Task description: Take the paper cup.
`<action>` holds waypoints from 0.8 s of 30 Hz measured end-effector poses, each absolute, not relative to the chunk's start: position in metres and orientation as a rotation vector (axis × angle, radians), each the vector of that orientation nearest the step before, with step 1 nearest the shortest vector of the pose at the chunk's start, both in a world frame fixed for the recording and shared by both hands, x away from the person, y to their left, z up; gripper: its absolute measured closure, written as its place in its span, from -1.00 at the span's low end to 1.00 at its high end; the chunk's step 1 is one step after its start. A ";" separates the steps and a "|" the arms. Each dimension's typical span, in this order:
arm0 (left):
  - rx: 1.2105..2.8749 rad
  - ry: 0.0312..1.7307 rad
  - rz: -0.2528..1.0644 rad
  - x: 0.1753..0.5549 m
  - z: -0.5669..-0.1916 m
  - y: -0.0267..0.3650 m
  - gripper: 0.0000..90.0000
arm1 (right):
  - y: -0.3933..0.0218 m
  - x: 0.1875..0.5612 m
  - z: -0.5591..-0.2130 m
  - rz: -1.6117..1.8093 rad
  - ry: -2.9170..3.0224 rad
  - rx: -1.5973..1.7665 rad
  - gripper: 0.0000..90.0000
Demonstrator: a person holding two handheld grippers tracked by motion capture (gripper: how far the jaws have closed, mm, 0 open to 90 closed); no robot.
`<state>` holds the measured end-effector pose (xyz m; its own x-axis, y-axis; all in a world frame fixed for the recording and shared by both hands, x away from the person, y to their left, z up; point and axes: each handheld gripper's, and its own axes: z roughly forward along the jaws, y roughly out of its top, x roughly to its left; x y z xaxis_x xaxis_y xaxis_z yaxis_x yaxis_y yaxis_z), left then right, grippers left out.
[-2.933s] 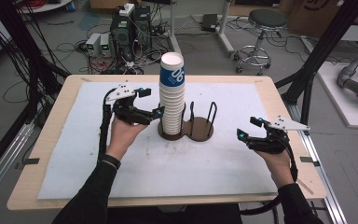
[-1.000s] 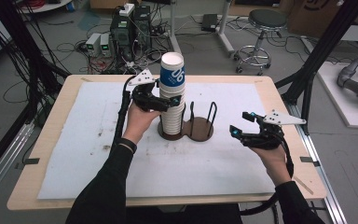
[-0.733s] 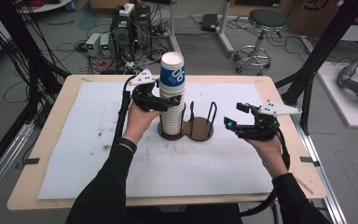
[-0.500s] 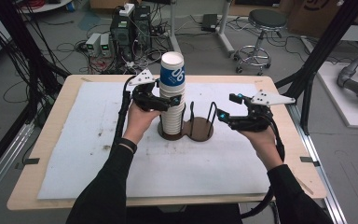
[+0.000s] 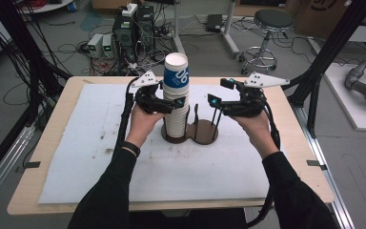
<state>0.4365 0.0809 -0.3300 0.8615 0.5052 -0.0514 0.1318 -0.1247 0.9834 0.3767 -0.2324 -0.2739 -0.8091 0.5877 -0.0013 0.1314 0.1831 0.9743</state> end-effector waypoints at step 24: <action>1.684 0.502 0.349 0.436 -0.330 0.080 -0.75 | -0.158 0.415 -0.223 1.731 2.108 0.660 -0.53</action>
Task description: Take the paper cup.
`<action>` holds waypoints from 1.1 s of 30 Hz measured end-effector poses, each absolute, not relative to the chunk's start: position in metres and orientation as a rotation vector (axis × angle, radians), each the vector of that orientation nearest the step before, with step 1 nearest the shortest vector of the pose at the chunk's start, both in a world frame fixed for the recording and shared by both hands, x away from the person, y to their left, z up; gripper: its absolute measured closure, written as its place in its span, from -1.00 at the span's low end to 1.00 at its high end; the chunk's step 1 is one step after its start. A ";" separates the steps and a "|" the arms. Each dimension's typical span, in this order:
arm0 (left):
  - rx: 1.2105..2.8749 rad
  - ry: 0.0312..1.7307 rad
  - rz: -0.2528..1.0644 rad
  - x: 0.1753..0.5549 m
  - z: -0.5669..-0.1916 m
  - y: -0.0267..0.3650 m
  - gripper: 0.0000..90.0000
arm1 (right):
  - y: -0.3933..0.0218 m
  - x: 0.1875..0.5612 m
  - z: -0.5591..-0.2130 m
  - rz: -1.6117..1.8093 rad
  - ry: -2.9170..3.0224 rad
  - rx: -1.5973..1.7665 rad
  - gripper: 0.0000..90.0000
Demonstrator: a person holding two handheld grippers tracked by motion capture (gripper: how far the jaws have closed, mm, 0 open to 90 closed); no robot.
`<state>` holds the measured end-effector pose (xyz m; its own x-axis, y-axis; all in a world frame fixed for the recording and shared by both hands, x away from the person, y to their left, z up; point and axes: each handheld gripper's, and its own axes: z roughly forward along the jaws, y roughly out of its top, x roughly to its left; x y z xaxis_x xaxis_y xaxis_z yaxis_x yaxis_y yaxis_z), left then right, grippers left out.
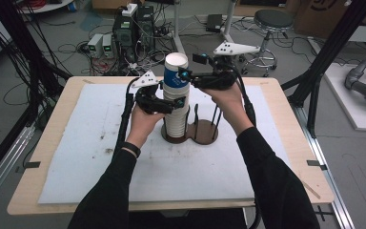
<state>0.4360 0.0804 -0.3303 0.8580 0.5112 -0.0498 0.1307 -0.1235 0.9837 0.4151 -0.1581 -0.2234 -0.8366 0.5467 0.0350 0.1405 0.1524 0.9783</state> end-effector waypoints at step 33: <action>1.695 0.500 0.354 0.435 -0.329 0.080 -0.75 | -0.133 0.425 -0.204 1.709 2.134 0.653 -0.30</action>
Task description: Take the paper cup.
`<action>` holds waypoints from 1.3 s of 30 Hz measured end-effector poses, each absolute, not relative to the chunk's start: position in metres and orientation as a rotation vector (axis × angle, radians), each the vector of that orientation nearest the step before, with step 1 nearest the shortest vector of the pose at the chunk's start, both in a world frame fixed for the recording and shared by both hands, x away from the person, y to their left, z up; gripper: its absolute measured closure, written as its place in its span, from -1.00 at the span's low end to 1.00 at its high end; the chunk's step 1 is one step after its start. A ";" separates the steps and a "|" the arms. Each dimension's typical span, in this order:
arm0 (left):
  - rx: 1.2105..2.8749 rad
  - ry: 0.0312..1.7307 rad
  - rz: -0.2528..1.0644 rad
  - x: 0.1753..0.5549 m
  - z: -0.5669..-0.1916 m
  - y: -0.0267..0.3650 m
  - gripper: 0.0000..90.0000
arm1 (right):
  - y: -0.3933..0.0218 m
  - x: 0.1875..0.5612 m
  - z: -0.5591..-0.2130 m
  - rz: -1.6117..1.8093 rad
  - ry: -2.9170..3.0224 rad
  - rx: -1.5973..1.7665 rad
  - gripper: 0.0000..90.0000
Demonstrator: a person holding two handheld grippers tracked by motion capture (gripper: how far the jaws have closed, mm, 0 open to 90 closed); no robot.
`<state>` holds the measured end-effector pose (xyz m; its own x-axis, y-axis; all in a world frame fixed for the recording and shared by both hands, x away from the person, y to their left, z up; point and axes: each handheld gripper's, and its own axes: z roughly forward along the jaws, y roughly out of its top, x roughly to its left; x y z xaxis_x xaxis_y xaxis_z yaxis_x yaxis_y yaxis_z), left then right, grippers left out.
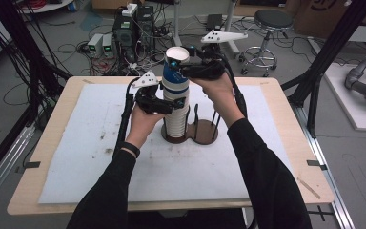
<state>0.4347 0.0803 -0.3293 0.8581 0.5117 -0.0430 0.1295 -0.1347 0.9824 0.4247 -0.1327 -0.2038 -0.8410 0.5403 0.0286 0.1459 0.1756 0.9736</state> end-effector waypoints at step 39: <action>1.699 0.506 0.349 0.436 -0.328 0.080 -0.75 | -0.155 0.389 -0.148 1.819 1.990 0.496 -0.30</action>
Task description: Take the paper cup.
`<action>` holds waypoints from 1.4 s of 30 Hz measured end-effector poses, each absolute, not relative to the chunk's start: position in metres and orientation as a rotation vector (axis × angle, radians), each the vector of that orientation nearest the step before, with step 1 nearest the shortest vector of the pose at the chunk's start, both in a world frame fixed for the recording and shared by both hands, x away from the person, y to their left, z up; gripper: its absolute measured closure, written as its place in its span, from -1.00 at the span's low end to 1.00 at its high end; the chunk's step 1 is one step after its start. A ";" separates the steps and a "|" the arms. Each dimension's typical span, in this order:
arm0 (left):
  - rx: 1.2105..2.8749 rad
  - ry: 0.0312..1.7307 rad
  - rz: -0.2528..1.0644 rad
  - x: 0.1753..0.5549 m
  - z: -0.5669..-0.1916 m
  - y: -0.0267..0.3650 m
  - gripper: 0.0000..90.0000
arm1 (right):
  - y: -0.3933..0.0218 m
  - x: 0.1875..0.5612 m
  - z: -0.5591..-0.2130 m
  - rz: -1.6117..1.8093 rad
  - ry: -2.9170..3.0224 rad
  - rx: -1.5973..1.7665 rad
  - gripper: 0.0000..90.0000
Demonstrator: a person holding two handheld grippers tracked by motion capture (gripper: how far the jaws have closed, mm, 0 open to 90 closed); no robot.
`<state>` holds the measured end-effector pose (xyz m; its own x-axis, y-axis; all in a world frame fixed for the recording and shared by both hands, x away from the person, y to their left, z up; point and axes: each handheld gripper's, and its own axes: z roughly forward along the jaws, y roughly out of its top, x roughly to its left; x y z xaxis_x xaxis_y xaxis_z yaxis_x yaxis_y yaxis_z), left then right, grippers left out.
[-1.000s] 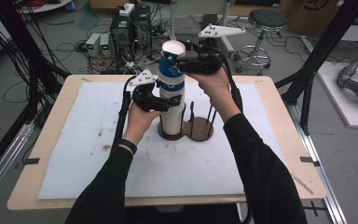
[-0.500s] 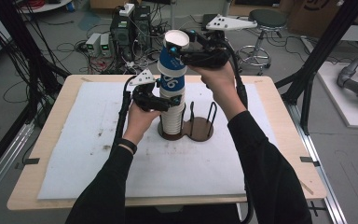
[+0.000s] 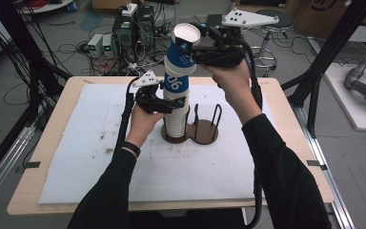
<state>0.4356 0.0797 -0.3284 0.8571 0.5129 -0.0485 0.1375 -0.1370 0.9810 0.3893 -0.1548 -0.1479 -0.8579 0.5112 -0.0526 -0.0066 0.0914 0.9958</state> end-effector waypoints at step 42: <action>1.702 0.511 0.351 0.436 -0.328 0.080 -0.75 | -0.227 0.318 -0.269 1.788 2.121 0.525 -0.30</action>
